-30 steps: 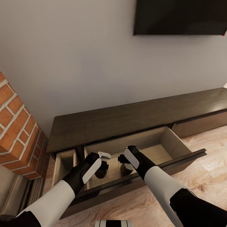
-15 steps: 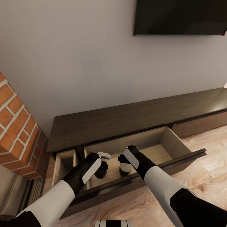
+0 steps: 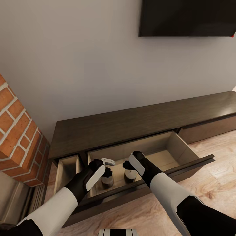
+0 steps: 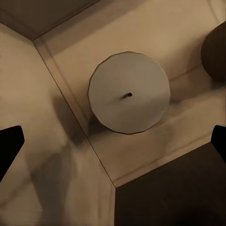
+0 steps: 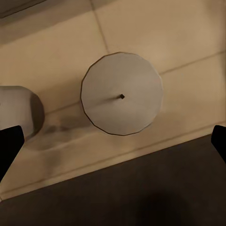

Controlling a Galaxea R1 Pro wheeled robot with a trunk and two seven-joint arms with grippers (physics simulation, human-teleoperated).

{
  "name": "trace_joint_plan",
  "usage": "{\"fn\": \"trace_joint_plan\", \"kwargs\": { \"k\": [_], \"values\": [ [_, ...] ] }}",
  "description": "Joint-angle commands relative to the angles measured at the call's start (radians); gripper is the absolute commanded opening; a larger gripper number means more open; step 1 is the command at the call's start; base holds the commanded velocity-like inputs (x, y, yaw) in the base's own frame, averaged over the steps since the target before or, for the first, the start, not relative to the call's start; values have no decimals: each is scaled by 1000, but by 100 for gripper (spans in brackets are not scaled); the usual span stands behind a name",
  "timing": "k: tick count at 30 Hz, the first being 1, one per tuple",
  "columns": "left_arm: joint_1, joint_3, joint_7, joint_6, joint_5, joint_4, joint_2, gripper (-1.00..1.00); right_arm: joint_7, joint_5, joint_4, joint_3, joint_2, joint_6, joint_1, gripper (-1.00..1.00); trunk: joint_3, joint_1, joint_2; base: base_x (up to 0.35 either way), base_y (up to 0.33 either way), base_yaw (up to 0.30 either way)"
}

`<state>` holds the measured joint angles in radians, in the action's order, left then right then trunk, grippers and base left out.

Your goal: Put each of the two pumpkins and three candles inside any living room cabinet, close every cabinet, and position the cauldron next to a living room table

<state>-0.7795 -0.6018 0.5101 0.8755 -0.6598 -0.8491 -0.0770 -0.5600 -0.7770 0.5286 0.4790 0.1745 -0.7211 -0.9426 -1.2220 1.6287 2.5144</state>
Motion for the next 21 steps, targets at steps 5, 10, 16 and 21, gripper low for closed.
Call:
{"fn": "trace_joint_plan", "kwargs": {
  "k": [5, 10, 16, 21],
  "values": [
    [-1, -3, 10, 1, -11, -4, 0, 100, -9, -8, 1, 3, 0, -1, -1, 100, -1, 0, 0, 0, 0, 0],
    [-1, -1, 11, 1, -11, -6, -1, 100, -9, -9, 1, 3, 0, -1, -1, 100, 7, -1, 0, 0, 0, 0],
    [-1, 0, 11, 3, -11, -6, -1, 100, -9, -8, 1, 3, 0, -1, -1, 100, 30, -4, -1, 0, 0, 0],
    [-1, 0, 12, 3, -11, -4, -1, 100, -9, -8, 1, 3, 0, -1, -1, 100, 49, -6, -3, 0, 0, 0]
  ]
}}
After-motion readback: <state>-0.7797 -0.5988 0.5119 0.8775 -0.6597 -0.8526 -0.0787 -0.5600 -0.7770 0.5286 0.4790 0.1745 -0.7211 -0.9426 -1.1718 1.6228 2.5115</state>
